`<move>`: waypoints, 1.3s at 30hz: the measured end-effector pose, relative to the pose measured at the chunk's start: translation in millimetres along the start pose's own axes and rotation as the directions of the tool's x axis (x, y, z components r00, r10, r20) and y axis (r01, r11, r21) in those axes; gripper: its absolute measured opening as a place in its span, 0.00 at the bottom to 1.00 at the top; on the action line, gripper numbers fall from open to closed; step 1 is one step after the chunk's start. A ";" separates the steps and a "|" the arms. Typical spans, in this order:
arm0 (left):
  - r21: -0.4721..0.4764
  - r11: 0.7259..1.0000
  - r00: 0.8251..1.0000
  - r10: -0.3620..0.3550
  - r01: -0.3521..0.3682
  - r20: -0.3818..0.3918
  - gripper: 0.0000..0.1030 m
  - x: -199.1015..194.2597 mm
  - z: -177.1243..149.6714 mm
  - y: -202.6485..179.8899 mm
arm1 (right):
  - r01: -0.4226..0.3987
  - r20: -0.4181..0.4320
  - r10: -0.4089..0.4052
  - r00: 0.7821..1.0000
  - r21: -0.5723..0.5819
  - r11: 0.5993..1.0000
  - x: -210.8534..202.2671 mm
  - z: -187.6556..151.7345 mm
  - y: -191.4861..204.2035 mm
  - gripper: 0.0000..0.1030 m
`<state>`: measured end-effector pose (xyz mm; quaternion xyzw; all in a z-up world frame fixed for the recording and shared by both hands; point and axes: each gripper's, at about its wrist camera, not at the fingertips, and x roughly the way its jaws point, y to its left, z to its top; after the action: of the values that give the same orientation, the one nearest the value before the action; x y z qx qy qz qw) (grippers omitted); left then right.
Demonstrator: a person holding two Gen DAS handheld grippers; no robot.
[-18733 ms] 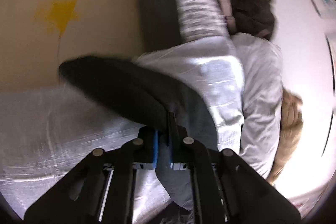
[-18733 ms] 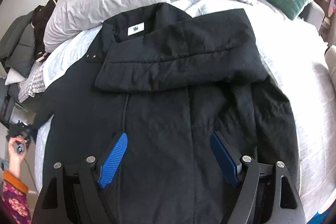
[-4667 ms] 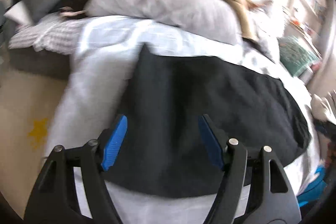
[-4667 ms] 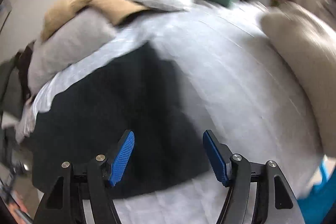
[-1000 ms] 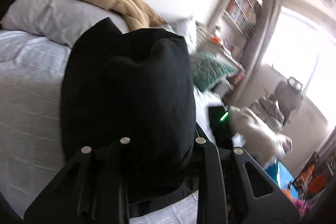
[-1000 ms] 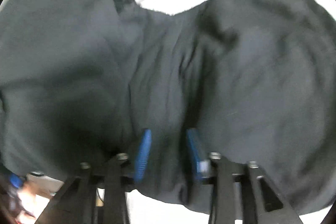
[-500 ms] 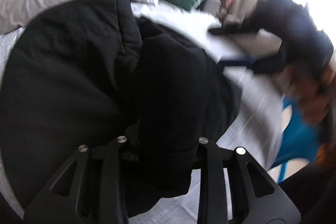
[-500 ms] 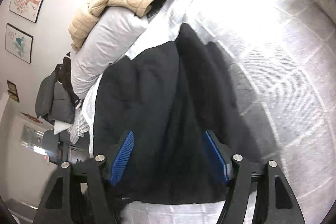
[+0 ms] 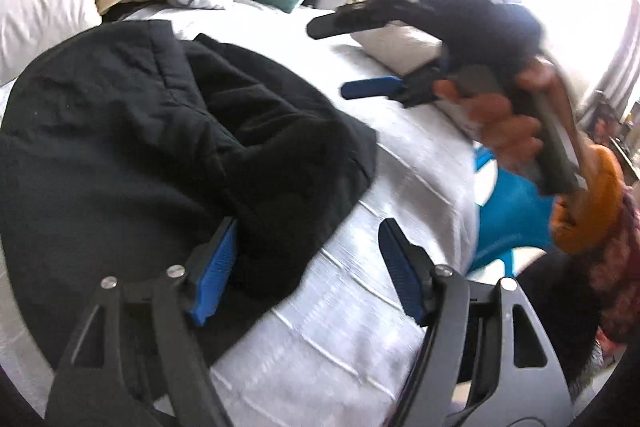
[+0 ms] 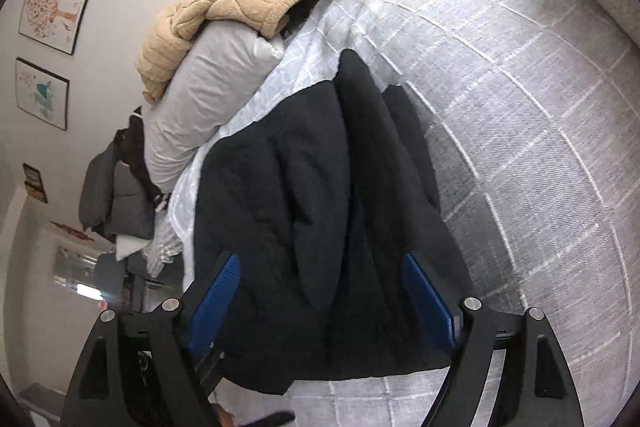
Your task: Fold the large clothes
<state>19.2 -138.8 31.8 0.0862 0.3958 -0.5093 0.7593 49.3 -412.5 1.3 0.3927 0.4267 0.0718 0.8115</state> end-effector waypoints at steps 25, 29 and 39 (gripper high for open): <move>-0.445 0.877 0.980 0.200 -0.182 -0.008 0.76 -42.5 -27.6 141.9 | 0.112 -0.226 -0.170 0.959 -0.249 0.962 117.9 -27.0 82.8 0.85; -0.444 0.873 0.976 0.216 -0.202 -0.020 0.79 -37.7 -24.4 141.1 | 0.132 -0.207 -0.208 0.956 -0.328 0.935 125.1 -36.3 94.3 0.62; -0.481 0.852 0.962 0.267 -0.206 0.063 0.79 -52.2 -3.6 145.1 | 0.199 0.018 -0.214 0.977 -0.452 0.870 81.2 -48.9 142.6 0.26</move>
<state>130.7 -32.5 25.8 -0.0847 0.4444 -0.3053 0.8380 94.7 -250.5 33.3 0.1447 0.4509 0.0880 0.8764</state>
